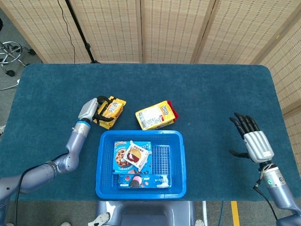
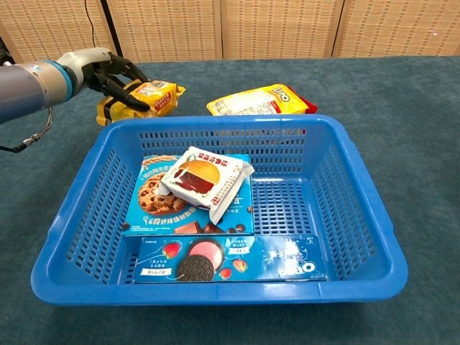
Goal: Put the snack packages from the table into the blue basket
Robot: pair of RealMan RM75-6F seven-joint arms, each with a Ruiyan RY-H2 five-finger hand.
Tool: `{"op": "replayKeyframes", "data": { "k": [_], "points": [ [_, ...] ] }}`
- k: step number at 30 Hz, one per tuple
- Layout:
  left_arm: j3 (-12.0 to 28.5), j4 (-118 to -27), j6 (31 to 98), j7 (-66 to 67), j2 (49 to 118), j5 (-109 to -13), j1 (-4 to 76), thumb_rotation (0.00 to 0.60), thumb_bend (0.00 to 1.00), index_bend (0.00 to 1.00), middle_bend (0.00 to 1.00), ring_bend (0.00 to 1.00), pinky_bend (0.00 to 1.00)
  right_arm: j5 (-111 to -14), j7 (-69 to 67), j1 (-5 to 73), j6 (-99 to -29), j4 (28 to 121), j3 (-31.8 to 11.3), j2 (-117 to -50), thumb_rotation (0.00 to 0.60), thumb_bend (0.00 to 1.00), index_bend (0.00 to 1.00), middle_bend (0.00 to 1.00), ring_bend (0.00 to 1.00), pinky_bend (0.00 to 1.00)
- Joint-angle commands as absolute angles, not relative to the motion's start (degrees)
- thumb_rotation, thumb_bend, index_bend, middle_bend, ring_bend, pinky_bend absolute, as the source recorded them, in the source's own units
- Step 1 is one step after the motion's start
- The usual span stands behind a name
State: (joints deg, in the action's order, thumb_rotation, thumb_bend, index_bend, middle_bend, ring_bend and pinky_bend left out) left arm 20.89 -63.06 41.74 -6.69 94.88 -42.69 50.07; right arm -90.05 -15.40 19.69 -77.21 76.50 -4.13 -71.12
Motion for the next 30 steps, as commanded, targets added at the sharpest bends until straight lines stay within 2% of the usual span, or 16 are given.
{"op": "replayKeyframes", "data": {
  "k": [1,3,4,7,11,18,19,23,25,26,28,30],
  "points": [
    [23.74,-73.45,46.92,-15.1,89.27,-52.93,46.07,0.6,0.27,0.52,0.5,0.54,0.6,-90.0,-15.4,19.76,-77.08,76.52,-4.13,-71.16,0.6,0.0,0.0,0.0,0.0,0.03],
    [23.63,-77.18,48.62,-19.12,87.24,-58.65,44.41,0.6,0.27,0.52,0.5,0.54,0.6,-89.95,-15.39,19.77,-77.04,76.54,-4.15,-71.16,0.6,0.0,0.0,0.0,0.0,0.03],
    [22.95,-81.65,50.88,-22.51,85.1,-65.3,43.01,0.6,0.27,0.52,0.5,0.54,0.6,-89.87,-15.36,19.79,-76.96,76.53,-4.17,-71.17,0.6,0.0,0.0,0.0,0.0,0.03],
    [19.33,-89.19,56.2,-28.86,80.58,-79.62,40.33,0.6,0.27,0.51,0.5,0.53,0.6,-89.77,-15.36,19.81,-76.89,76.57,-4.19,-71.15,0.6,0.0,0.0,0.0,0.0,0.03],
    [15.36,-93.56,60.42,-31.14,77.91,-89.93,39.54,0.6,0.27,0.51,0.5,0.53,0.6,-89.78,-15.39,19.73,-77.06,76.67,-4.2,-71.07,0.6,0.0,0.0,0.0,0.0,0.03],
    [9.46,-98.96,62.31,-27.43,76.7,-99.41,40.2,0.6,0.26,0.5,0.5,0.51,0.6,-89.51,-15.77,19.51,-77.34,76.71,-4.34,-70.8,0.6,0.0,0.0,0.0,0.0,0.03],
    [7.81,-99.81,61.13,-25.75,77.22,-101.09,40.87,0.6,0.26,0.5,0.49,0.51,0.6,-89.4,-15.96,19.46,-77.36,76.6,-4.39,-70.73,0.6,0.0,0.0,0.0,0.0,0.03],
    [5.59,-100.56,58.74,-23.53,77.39,-101.4,42.05,0.6,0.24,0.45,0.44,0.44,0.58,-89.29,-16.4,19.42,-77.37,76.37,-4.45,-70.62,0.6,0.0,0.0,0.0,0.0,0.03],
    [4.29,-101.01,57.17,-22.8,76.67,-101.87,42.75,0.6,0.2,0.37,0.31,0.31,0.48,-89.25,-16.52,19.39,-77.42,76.28,-4.5,-70.57,0.6,0.0,0.0,0.0,0.0,0.03],
    [3.56,-101.35,56.23,-22.39,76.04,-102.07,43.2,0.6,0.17,0.29,0.22,0.22,0.4,-89.25,-16.58,19.4,-77.41,76.23,-4.5,-70.57,0.6,0.0,0.0,0.0,0.0,0.03],
    [2.3,-101.94,53.93,-21.39,74.65,-102.27,44.04,0.6,0.08,0.08,0.04,0.04,0.16,-89.25,-16.59,19.41,-77.36,76.14,-4.5,-70.57,0.6,0.0,0.0,0.0,0.0,0.03],
    [2.04,-102.7,53.39,-20.5,73.65,-102.07,44.48,0.6,0.02,0.0,0.0,0.0,0.02,-89.26,-16.61,19.43,-77.32,76.1,-4.49,-70.58,0.6,0.0,0.0,0.0,0.0,0.03]
  ]
}}
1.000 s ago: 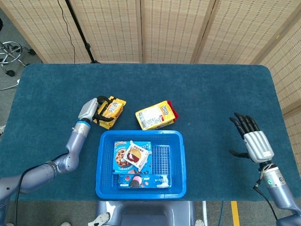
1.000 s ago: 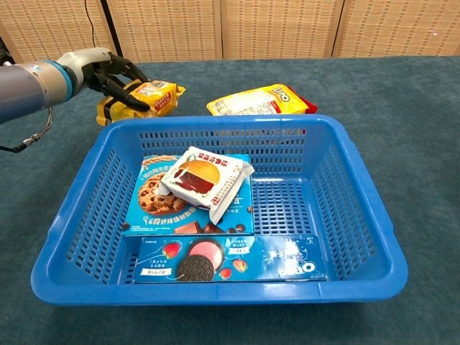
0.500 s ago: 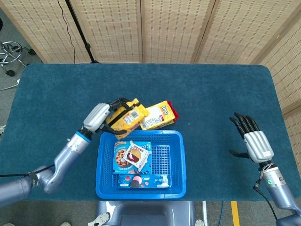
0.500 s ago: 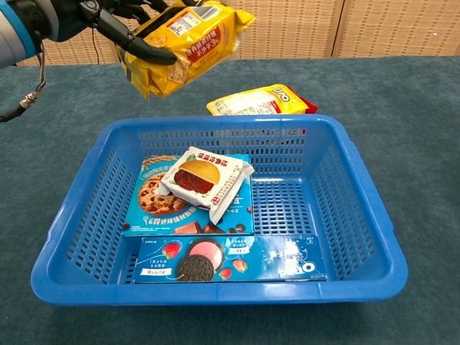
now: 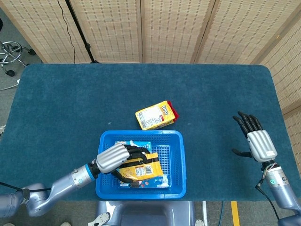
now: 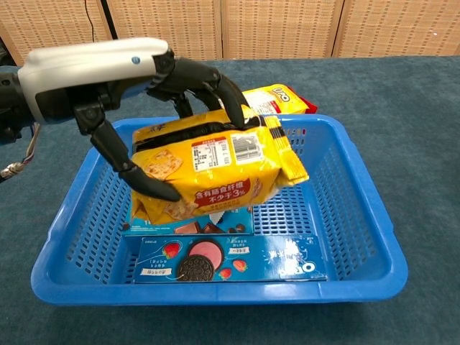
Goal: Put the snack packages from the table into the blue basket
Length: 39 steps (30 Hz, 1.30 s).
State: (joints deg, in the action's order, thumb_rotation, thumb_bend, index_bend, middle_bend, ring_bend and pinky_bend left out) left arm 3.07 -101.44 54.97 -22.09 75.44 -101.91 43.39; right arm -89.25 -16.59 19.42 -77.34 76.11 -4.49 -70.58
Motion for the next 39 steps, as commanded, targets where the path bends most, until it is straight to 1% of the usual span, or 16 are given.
{"op": "replayKeyframes", "data": {
  "k": [1,4,5,9,19,26,33,39],
  "points": [
    [2.16,-102.94,54.19,-20.23,73.56,-101.86,44.24,0.6,0.01,0.0,0.0,0.0,0.0,-89.28,-16.64,19.42,-77.34,76.1,-4.48,-70.57,0.6,0.0,0.0,0.0,0.0,0.03],
    [2.78,-103.11,57.96,-19.57,73.71,-101.4,42.97,0.6,0.0,0.0,0.0,0.0,0.0,-89.31,-16.54,19.4,-77.42,76.09,-4.49,-70.57,0.6,0.0,0.0,0.0,0.0,0.03],
    [3.4,-103.13,60.34,-19.66,73.27,-101.02,42.13,0.6,0.0,0.0,0.0,0.0,0.0,-89.34,-16.48,19.4,-77.42,76.12,-4.48,-70.58,0.6,0.0,0.0,0.0,0.0,0.03],
    [4.42,-102.87,64.29,-18.78,70.79,-99.21,40.26,0.6,0.0,0.0,0.0,0.0,0.0,-89.48,-16.12,19.41,-77.39,76.28,-4.37,-70.63,0.6,0.0,0.0,0.0,0.0,0.03],
    [5.63,-102.83,69.04,-15.38,61.57,-91.1,34.69,0.6,0.0,0.0,0.0,0.0,0.0,-90.28,-14.74,19.98,-77.41,76.59,-4.42,-70.85,0.6,0.0,0.0,0.0,0.0,0.03],
    [5.47,-101.97,71.2,-14.25,56.41,-85.74,30.45,0.6,0.0,0.0,0.0,0.0,0.0,-91.8,-12.38,22.23,-76.42,77.42,-5.2,-70.26,0.6,0.0,0.0,0.0,0.0,0.03],
    [5.01,-99.42,73.25,-14.27,55.34,-81.11,26.38,0.6,0.0,0.0,0.0,0.0,0.0,-92.78,-12.27,27.34,-71.09,77.55,-6.38,-70.62,0.6,0.0,0.0,0.0,0.0,0.03],
    [4.6,-98.33,73.97,-15.5,55.33,-79.44,23.85,0.6,0.0,0.0,0.0,0.0,0.0,-93.46,-13.05,33.57,-64.77,75.18,-7.59,-73.05,0.6,0.0,0.0,0.0,0.0,0.03]
  ]
}}
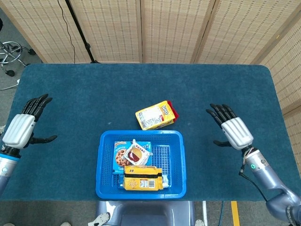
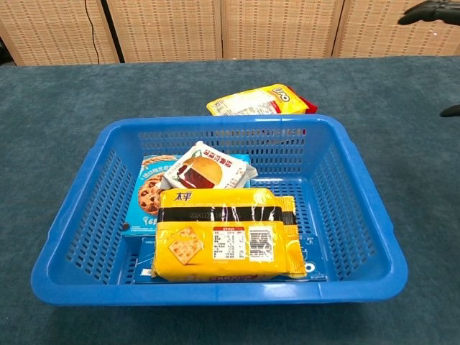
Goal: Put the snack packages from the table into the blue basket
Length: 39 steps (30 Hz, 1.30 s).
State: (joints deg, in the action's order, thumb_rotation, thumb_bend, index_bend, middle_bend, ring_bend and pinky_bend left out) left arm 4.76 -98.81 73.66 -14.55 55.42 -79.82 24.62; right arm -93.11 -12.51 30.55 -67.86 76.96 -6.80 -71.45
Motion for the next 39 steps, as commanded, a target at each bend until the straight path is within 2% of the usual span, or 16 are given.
{"op": "replayKeyframes", "data": {
  "k": [1,7,12,18,27,39],
  "points": [
    [4.57,-98.12,74.13,-15.86,55.28,-79.34,23.47,0.6,0.0,0.0,0.0,0.0,0.0,-93.38,-13.21,34.7,-63.57,74.21,-7.82,-73.77,0.6,0.0,0.0,0.0,0.0,0.03],
    [4.29,-98.11,75.52,-15.48,55.08,-77.14,20.6,0.6,0.0,0.0,0.0,0.0,0.0,-93.13,-14.67,42.83,-56.93,66.27,-10.16,-79.54,0.6,0.0,0.0,0.0,0.0,0.03],
    [4.69,-98.5,74.76,-13.94,55.04,-74.92,19.61,0.6,0.0,0.0,0.0,0.0,0.0,-93.65,-17.68,48.91,-52.61,58.87,-10.33,-84.22,0.6,0.0,0.0,0.0,0.0,0.03],
    [5.25,-98.0,72.46,-13.97,55.05,-73.24,19.41,0.6,0.0,0.0,0.0,0.0,0.0,-94.27,-20.11,54.52,-48.06,52.81,-8.97,-88.63,0.6,0.0,0.0,0.0,0.0,0.04],
    [6.35,-96.17,70.25,-14.94,55.32,-71.68,19.36,0.6,0.0,0.0,0.0,0.0,0.0,-95.22,-20.85,59.66,-44.2,49.43,-6.68,-93.07,0.6,0.0,0.0,0.0,0.0,0.04],
    [7.37,-94.42,68.58,-15.58,55.82,-70.91,18.99,0.6,0.0,0.0,0.0,0.0,0.0,-94.21,-23.28,67.1,-36.41,36.59,-4.74,-101.99,0.6,0.0,0.0,0.0,0.0,0.07]
  ]
}}
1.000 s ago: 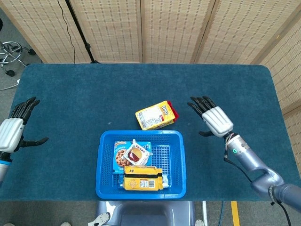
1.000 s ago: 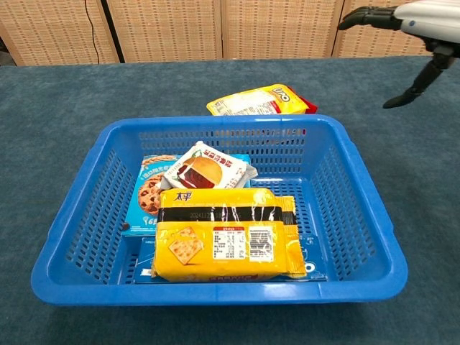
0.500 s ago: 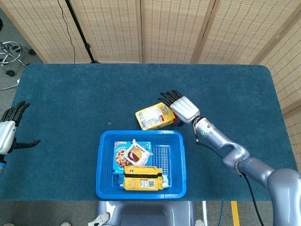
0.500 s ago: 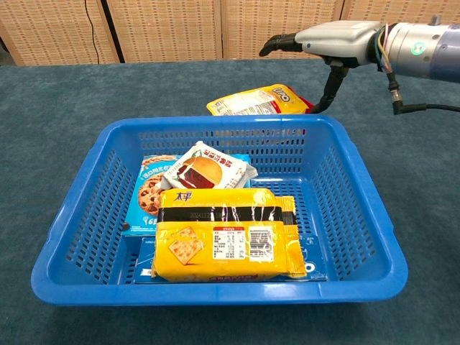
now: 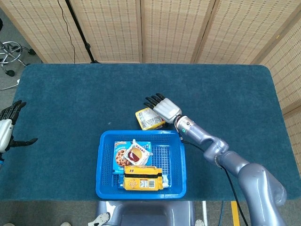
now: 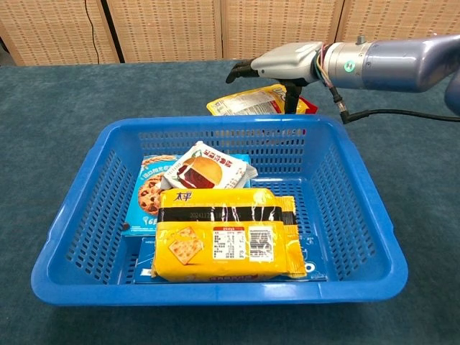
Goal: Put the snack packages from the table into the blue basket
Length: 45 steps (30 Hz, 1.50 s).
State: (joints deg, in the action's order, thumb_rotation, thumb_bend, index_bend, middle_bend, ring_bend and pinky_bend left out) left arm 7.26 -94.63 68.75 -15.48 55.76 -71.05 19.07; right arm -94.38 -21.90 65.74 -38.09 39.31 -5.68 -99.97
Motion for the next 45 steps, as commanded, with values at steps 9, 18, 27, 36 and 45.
{"op": "replayKeyframes", "data": {
  "k": [9,18,27,36,45],
  "points": [
    [7.75,-93.45,67.54,-16.33,55.92,-70.68,18.64,0.6,0.0,0.0,0.0,0.0,0.0,-94.75,-27.97,68.22,-37.58,29.72,-2.4,-106.32,0.6,0.16,0.44,0.42,0.35,0.38],
    [7.97,-93.48,66.86,-16.83,55.95,-71.59,18.57,0.6,0.0,0.0,0.0,0.0,0.0,-93.3,-28.45,64.79,-52.44,25.88,-4.55,-106.95,0.6,0.25,0.61,0.59,0.5,0.46],
    [8.09,-93.37,66.03,-18.62,55.36,-72.69,18.51,0.6,0.0,0.0,0.0,0.0,0.0,-94.11,-24.42,55.66,-79.48,41.25,-6.98,-96.14,0.6,0.25,0.62,0.6,0.5,0.46],
    [7.85,-93.47,65.56,-20.87,54.52,-74.1,18.18,0.6,0.0,0.0,0.0,0.0,0.0,-95.14,-6.17,45.74,-86.95,78.72,-4.65,-77.91,0.6,0.26,0.62,0.61,0.51,0.46],
    [7.09,-93.73,65.46,-22.76,53.89,-76.38,17.85,0.6,0.0,0.0,0.0,0.0,0.0,-99.74,8.19,42.19,-84.45,97.14,-1.12,-73.66,0.6,0.26,0.63,0.61,0.51,0.46]
  ]
}}
